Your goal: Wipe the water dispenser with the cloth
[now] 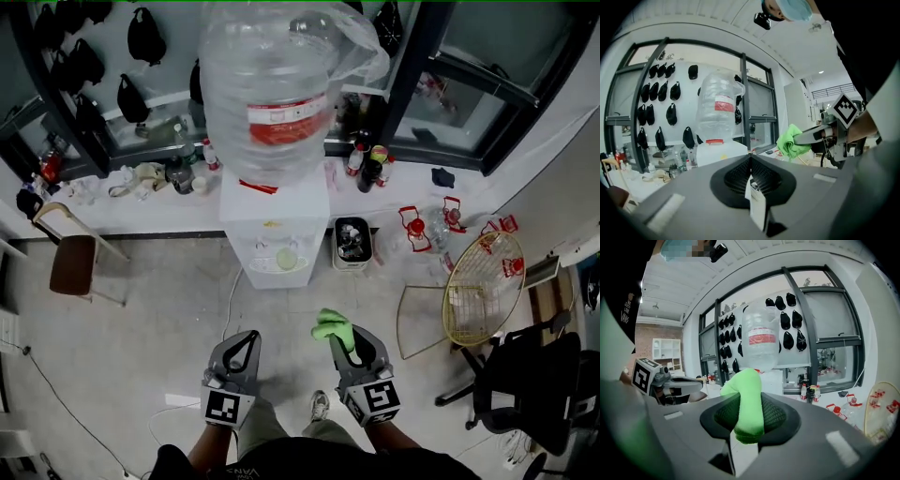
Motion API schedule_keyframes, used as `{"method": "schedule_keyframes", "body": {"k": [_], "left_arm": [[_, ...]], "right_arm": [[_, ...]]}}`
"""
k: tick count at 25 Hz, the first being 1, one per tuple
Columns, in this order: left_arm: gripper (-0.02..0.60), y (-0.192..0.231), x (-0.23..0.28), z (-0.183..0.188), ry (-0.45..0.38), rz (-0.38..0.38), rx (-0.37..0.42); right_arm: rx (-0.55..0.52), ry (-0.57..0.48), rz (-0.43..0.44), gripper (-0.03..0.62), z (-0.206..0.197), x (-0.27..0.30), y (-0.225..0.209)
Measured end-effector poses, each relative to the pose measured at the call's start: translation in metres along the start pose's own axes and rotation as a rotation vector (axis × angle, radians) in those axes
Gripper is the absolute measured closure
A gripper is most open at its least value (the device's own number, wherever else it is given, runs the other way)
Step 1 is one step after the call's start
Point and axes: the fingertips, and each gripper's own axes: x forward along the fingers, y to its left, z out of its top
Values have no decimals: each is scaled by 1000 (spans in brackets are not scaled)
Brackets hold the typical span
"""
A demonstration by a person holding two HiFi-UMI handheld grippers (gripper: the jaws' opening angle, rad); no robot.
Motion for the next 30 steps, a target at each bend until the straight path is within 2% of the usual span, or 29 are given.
{"method": "schedule_keyframes", "body": {"k": [11,18,23,30], "left_arm": [[580,-30,-33,43,-32,59,22],[580,-52,-47,49,-53,74,39],[580,-65,-53,47,-58,73,48],[580,-63,-61,46,-50,100,47]], "right_arm": [[-35,-53,37,479,25,-44,-7],[-74,-102,37,480,24,-67,-12],[-85,-83,69,480,18,-74,-6],[-102,-105,74,482,21,-76,-6]]}}
